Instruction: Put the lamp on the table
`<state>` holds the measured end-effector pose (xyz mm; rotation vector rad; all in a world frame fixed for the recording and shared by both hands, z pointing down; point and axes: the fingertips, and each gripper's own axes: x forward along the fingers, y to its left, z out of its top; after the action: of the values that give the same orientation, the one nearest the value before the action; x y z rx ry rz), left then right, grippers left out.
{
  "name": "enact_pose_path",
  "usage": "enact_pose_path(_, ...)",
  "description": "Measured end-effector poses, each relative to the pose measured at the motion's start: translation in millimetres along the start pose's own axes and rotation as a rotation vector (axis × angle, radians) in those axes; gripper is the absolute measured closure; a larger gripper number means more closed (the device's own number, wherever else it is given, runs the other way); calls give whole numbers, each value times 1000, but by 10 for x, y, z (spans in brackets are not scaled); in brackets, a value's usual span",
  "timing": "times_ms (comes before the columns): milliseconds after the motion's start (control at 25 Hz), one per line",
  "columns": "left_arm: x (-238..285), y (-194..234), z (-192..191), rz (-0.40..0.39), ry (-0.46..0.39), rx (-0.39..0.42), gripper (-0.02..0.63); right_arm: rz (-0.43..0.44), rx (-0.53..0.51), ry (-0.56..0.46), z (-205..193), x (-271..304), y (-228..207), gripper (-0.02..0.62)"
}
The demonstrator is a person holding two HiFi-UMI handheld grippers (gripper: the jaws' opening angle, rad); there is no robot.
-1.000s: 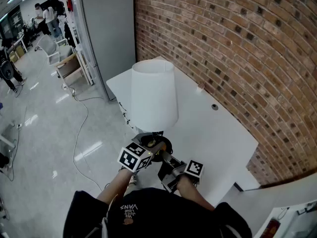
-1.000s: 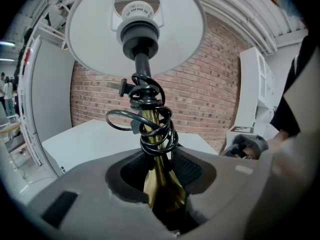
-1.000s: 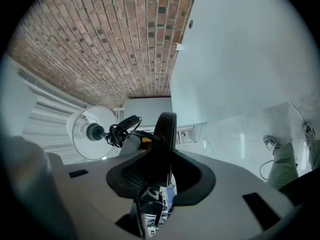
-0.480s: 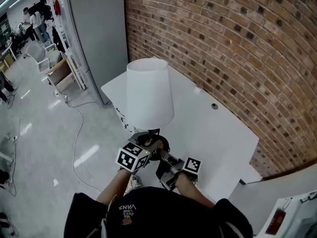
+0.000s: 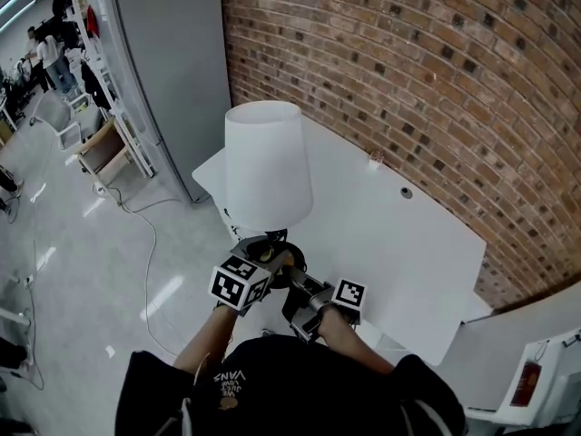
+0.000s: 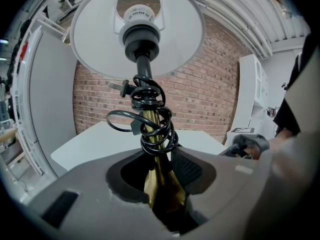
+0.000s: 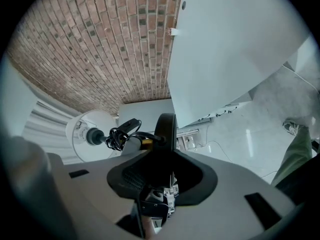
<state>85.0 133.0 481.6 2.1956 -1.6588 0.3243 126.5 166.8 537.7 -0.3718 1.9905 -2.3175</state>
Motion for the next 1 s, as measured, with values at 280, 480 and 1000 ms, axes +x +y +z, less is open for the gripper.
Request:
enact_pose_path(280,-152,430,19,-23,2,13,465,-10,15,-22,-153,438,26,483)
enact_pose_path(480,-61,651,-49,-30,1,-30,465,-44,13,-30,-81,621,-33,483)
enact_pose_path(1000,631,1585,335,-12,38,-6,466,-20,48,-13,707,1543,147,482)
